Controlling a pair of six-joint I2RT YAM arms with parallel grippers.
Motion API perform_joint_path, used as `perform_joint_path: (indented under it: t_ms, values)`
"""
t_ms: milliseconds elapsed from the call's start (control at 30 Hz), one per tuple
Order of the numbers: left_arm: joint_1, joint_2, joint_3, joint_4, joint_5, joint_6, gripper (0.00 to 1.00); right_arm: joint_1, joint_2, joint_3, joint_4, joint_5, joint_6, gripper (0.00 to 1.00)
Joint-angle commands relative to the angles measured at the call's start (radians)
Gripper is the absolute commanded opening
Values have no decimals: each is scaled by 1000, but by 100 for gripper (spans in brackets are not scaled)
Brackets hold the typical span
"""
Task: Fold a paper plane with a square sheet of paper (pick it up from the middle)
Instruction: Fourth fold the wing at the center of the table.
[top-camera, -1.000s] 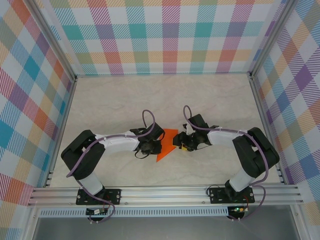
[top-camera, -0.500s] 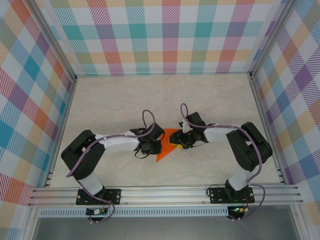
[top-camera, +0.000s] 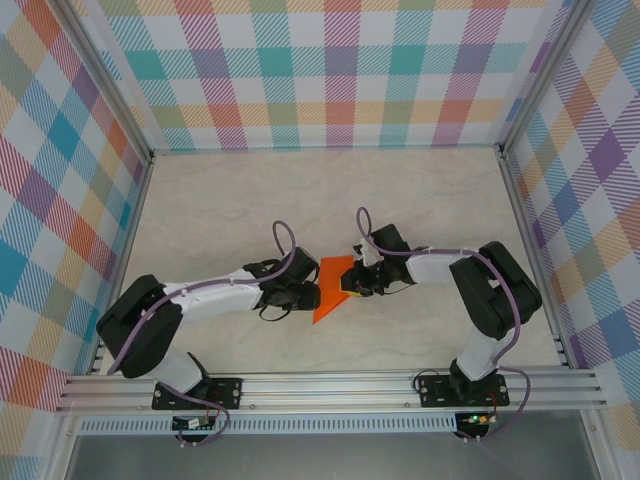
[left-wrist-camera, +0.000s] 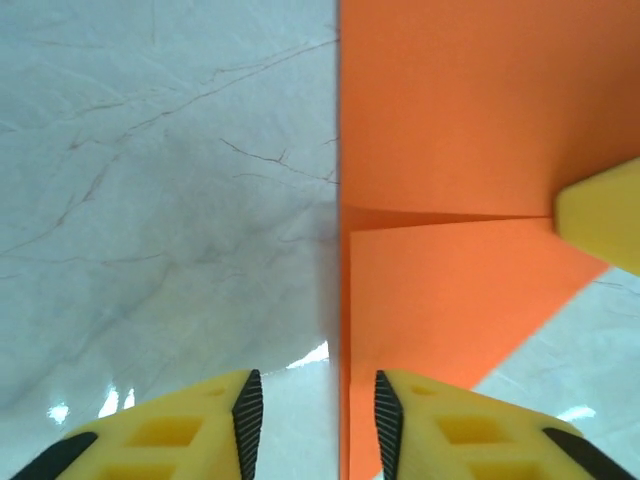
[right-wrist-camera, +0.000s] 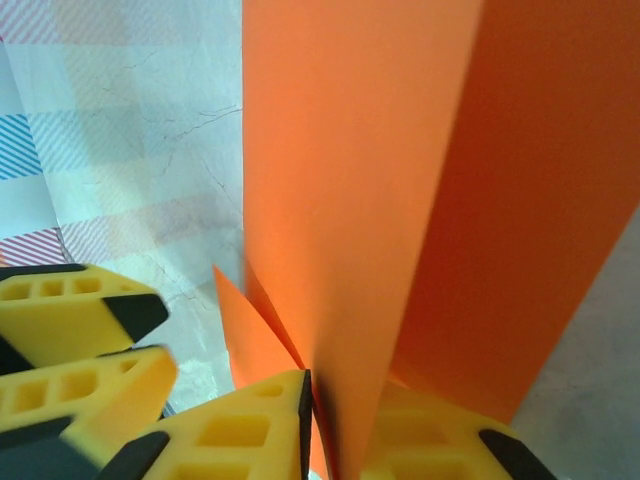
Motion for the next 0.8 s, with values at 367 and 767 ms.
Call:
perform_joint_path:
  t_ms: [367, 767]
  values:
    - [-265, -26, -11, 17, -270, 18, 52, 12, -100, -55, 19, 12, 121, 14]
    - [-397, 239, 216, -145, -568, 11, 50, 15, -96, -14, -17, 4, 112, 17]
